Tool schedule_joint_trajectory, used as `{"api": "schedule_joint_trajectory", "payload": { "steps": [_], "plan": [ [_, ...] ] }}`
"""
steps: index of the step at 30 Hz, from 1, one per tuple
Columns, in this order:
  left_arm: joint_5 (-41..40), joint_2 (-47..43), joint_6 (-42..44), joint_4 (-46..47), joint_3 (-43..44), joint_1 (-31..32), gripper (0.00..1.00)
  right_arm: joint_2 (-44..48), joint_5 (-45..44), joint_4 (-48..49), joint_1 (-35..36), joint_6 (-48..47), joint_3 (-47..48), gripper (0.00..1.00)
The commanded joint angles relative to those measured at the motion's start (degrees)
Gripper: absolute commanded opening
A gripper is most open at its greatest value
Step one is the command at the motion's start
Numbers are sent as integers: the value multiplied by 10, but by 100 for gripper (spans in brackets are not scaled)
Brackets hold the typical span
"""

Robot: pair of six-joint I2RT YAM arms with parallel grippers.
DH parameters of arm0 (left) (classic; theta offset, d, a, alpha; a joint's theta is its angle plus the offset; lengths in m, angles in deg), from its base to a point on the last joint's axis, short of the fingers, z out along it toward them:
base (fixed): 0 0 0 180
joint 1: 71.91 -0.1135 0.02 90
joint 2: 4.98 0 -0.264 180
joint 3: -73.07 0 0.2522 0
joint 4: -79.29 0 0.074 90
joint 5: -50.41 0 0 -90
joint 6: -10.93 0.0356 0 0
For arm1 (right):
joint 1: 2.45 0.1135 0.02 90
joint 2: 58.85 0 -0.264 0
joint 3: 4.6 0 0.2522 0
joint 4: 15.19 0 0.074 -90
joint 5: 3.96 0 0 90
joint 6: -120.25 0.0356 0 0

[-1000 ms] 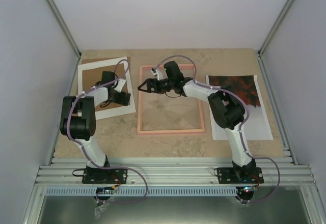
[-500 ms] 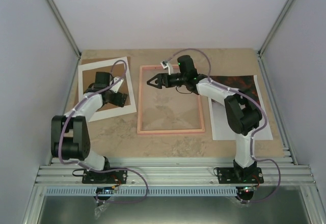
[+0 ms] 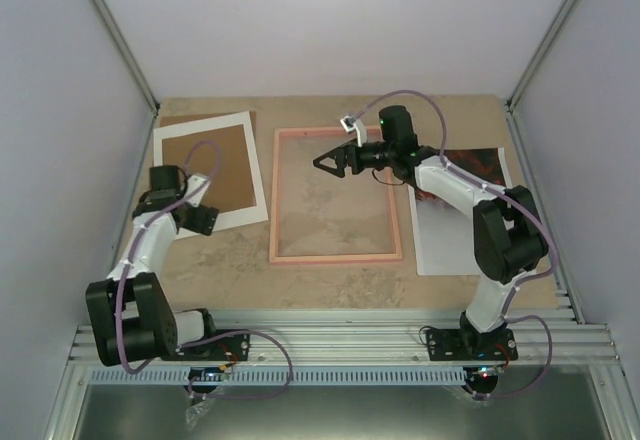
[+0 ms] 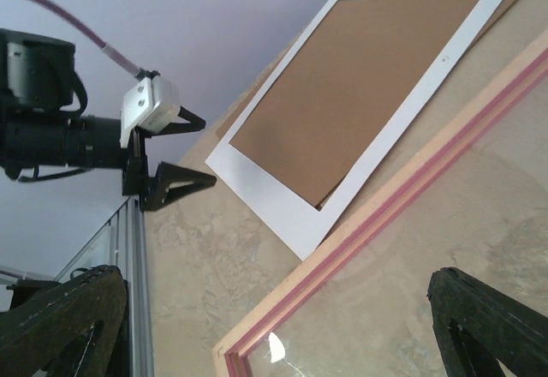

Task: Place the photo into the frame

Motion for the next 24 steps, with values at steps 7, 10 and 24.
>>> {"api": "schedule_joint_trajectory", "payload": {
  "steps": [7, 10, 24],
  "plan": [
    [161, -34, -6, -135, 4, -172, 99, 46, 16, 14, -1, -21, -25, 98],
    [170, -40, 3, -136, -13, -205, 99, 47, 21, 17, -1, -19, -26, 98],
    [214, -41, 91, -99, -34, -290, 99, 56, 23, 37, -1, -25, -48, 98]
  ]
}}
